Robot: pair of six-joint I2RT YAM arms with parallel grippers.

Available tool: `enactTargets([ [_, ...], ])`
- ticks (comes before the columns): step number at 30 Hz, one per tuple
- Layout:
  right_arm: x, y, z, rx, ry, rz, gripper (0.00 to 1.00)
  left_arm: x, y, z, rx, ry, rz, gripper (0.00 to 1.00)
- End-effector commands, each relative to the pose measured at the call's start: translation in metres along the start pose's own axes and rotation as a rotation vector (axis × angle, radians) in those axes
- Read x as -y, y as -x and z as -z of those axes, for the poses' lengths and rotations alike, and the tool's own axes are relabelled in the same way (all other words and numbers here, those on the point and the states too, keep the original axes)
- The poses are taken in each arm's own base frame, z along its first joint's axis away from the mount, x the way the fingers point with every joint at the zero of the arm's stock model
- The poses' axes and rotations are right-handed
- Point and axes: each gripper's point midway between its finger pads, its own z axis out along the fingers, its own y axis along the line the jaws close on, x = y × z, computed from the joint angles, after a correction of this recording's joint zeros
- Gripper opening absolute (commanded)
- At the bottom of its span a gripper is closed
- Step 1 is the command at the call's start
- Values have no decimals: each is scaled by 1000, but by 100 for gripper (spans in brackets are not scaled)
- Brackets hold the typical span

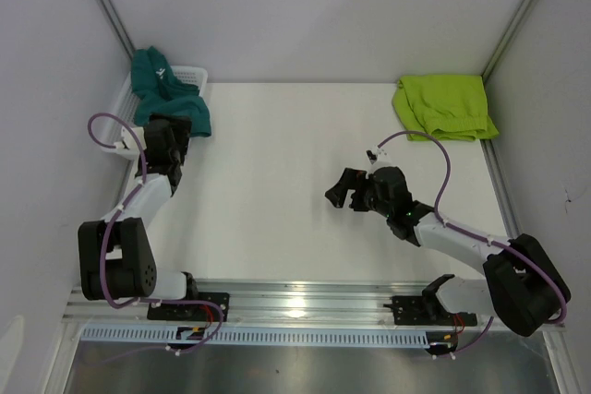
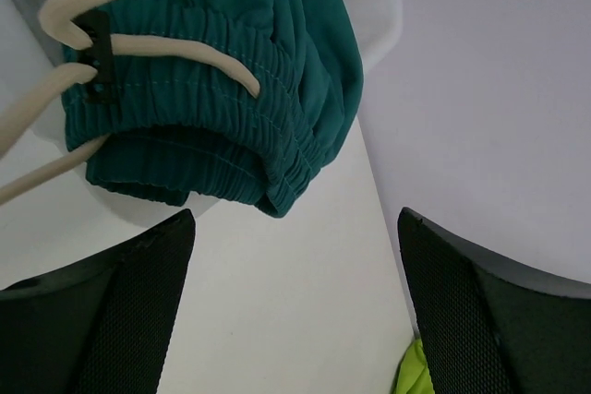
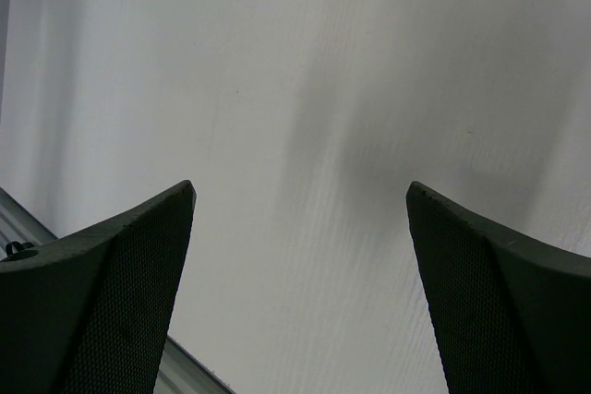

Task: Fold and stack the shorts
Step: Grab the shorts from the pile

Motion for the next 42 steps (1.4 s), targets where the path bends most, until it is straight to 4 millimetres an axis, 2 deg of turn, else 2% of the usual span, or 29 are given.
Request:
enactTargets([
  [1,-1,5,-3,25,17,-6,96,20,26,-7,104,-29,27,91],
  [5,0,4,-5,18,19,-16,96,19,29,-15,121,-4,5,90],
  [9,2,3,-7,10,20,-25,96,3,31,-20,164,28,14,84],
  [10,2,2,-7,8,20,-25,96,9,34,-20,185,-5,36,83],
  [17,6,2,-9,3,12,-36,96,1,35,-33,217,15,35,75],
  [20,5,3,-8,4,16,-37,95,6,36,-37,222,-9,23,49],
  [21,7,1,-8,1,12,-37,95,6,36,-39,222,-8,18,36],
  [24,8,2,-8,0,12,-42,95,16,42,-43,240,-24,-19,22],
  [26,8,2,-8,0,14,-44,95,22,45,-44,247,-36,-51,16],
  [28,7,2,-7,2,17,-44,95,30,51,-44,256,-51,-62,3],
  [29,8,2,-7,3,16,-48,95,42,57,-42,265,-75,-59,0],
  [31,7,2,-6,2,20,-46,95,49,65,-39,270,-81,-76,0],
  [32,7,3,-6,3,21,-47,95,67,75,-37,287,-111,-73,0],
  [34,7,3,-6,2,22,-47,95,73,79,-35,277,-110,-102,0],
  [36,6,5,-4,9,25,-46,95,107,96,-29,276,-157,-126,0],
  [38,6,4,-4,8,26,-44,95,148,124,-18,312,-222,-139,0],
  [39,5,5,-3,12,29,-44,95,166,132,-14,304,-244,-149,0],
  [41,4,6,-2,14,31,-43,94,181,144,-8,306,-262,-182,0],
  [42,4,6,-2,16,32,-42,94,221,163,13,343,-339,-183,0],
])
